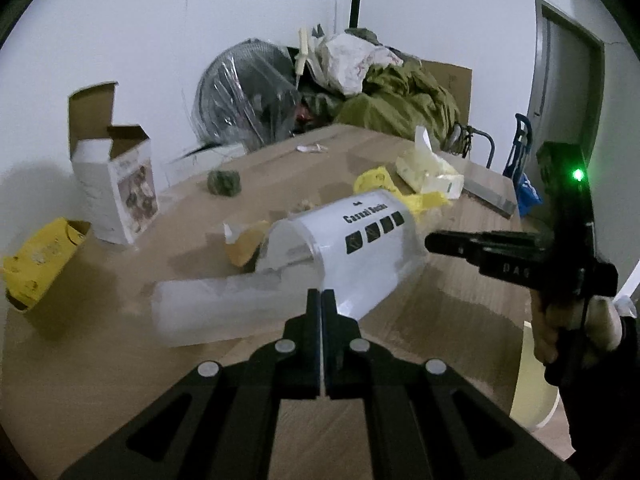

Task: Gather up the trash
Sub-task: 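Lift the socks bag off the table with the left tool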

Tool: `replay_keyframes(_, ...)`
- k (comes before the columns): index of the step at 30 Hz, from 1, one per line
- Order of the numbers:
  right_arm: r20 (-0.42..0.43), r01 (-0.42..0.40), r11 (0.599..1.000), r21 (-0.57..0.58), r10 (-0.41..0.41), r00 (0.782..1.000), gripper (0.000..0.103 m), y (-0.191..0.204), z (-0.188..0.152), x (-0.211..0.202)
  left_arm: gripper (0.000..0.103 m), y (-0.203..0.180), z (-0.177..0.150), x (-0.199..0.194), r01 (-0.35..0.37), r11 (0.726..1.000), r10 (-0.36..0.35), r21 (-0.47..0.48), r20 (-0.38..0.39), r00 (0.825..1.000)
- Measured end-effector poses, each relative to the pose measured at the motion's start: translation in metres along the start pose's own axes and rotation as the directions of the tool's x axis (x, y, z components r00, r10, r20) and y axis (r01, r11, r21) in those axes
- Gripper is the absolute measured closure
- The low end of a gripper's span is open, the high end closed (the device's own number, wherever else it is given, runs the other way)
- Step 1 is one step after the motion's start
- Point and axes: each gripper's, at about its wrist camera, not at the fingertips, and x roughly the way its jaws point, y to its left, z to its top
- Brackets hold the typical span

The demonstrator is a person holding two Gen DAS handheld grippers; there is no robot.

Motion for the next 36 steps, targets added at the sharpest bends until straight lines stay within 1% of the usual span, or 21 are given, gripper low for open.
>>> replay_keyframes(12,0.046,0.016,1.000,-0.013,-0.016,0.999,0.090,0.016,-0.010,-0.034,0.103,0.003,-0.004,-0.037,-0.024,1.000,0.024,-0.006,0.064,0.998)
replay_keyframes(22,0.089,0.037,0.999,-0.020,-0.035,0.995,0.090,0.028,-0.023,-0.068,0.103,-0.011,-0.010,-0.068,-0.016,1.000,0.013,0.021,0.118,0.993)
replay_keyframes(31,0.122,0.058,0.998,-0.029,-0.054,0.991,0.090,0.034,-0.039,-0.101,0.103,-0.025,-0.016,-0.093,-0.008,1.000,0.004,0.026,0.168,0.986)
replay_keyframes(34,0.131,0.060,0.998,-0.026,-0.056,0.990,0.090,0.033,-0.044,-0.111,0.103,-0.031,-0.018,-0.096,-0.006,0.999,0.000,0.034,0.176,0.984)
replay_keyframes(36,0.134,0.062,0.998,-0.022,-0.059,0.989,0.090,0.031,-0.048,-0.116,0.103,-0.033,-0.019,-0.094,-0.006,0.999,-0.001,0.040,0.168,0.986)
